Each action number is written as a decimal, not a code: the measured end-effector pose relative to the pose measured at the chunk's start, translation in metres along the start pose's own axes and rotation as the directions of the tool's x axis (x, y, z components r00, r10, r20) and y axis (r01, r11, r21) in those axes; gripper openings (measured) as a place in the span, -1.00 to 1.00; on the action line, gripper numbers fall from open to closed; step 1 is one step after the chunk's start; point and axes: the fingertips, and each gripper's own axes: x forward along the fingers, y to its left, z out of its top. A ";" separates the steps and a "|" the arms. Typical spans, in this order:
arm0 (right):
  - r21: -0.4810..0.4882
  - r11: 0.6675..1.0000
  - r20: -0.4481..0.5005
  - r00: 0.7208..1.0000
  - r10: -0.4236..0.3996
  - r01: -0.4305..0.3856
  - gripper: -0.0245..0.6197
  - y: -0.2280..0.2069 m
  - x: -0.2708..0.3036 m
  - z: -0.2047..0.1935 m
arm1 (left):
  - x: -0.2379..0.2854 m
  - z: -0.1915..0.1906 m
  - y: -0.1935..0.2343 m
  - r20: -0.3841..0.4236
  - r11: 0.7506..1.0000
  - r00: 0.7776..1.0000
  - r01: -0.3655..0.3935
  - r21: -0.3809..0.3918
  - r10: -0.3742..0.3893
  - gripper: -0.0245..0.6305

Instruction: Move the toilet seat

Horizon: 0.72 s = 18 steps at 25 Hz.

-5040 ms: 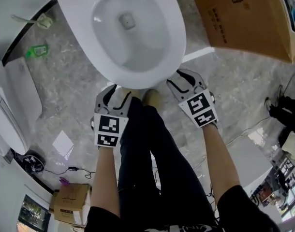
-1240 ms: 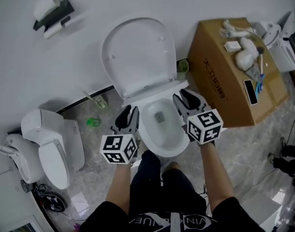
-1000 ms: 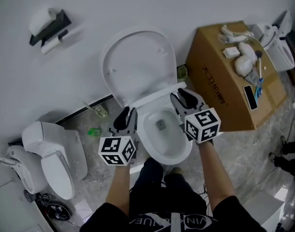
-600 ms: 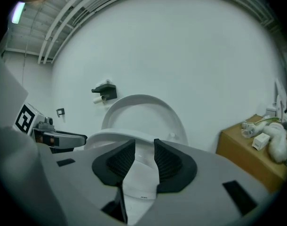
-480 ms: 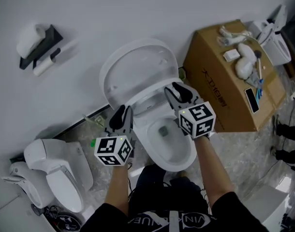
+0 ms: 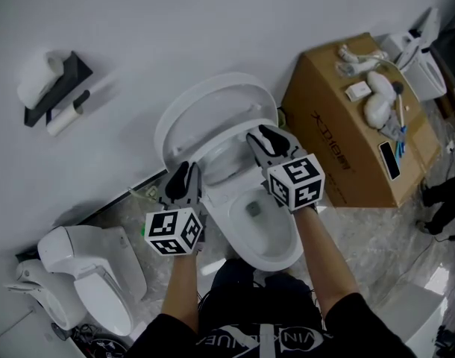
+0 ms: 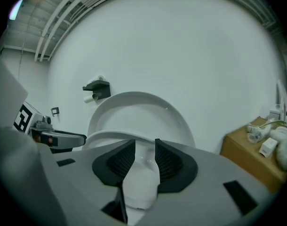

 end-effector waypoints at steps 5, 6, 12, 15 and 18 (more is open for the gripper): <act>0.012 1.000 -0.007 1.000 0.006 -0.006 -0.52 0.000 0.014 0.002 | 0.009 0.002 0.009 0.000 1.000 1.000 -0.011 0.010 0.011 -0.68; 0.009 1.000 -0.014 1.000 0.007 -0.007 -0.52 0.001 0.015 0.001 | 0.009 0.002 0.010 -0.004 1.000 1.000 -0.011 0.017 0.011 -0.68; -0.004 1.000 0.041 0.999 -0.024 0.024 -0.57 -0.003 0.016 0.005 | 0.011 0.008 0.009 0.039 1.000 0.999 -0.003 0.030 0.001 -0.68; 0.011 0.999 0.056 0.997 -0.043 0.043 -0.71 -0.011 0.012 0.001 | 0.009 0.008 0.006 0.070 0.999 0.998 -0.006 0.042 0.003 -0.69; 0.006 0.999 0.034 0.998 -0.051 0.051 -0.84 -0.015 0.007 -0.010 | 0.004 0.006 0.006 0.078 0.998 0.997 -0.032 0.061 0.027 -0.74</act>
